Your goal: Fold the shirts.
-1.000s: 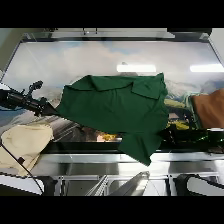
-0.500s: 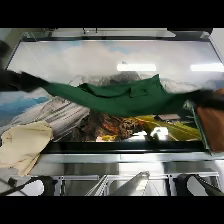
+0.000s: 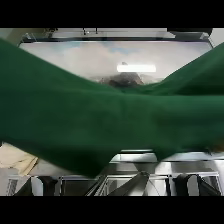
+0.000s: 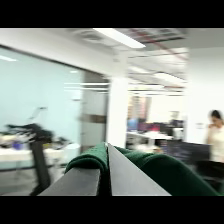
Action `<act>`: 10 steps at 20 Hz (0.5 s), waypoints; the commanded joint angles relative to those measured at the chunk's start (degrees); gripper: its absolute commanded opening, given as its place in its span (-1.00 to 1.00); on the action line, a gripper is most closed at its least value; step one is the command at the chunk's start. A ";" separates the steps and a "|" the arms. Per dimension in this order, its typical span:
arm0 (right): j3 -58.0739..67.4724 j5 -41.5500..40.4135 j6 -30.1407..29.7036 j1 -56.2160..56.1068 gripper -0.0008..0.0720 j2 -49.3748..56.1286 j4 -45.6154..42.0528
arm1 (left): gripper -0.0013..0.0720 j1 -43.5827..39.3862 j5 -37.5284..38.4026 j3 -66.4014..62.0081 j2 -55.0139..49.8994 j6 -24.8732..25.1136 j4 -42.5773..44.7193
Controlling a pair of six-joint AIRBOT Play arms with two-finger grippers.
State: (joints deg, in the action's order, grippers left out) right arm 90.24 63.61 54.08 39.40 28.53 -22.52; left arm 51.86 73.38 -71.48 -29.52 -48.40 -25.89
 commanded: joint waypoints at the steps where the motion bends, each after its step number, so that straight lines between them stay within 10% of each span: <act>1: -1.38 0.24 4.70 -0.50 -0.93 4.22 0.11 | -0.89 0.37 -3.61 -0.15 0.61 -3.48 12.76; 10: -29.33 -0.83 -7.26 -15.04 -0.93 34.38 6.69 | -0.88 -43.85 -12.48 -1.11 -39.82 -0.52 54.05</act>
State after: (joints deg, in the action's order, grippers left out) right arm 68.12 65.98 52.34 29.43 53.95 -16.80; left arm 19.81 64.55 -71.79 -55.81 -50.30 14.74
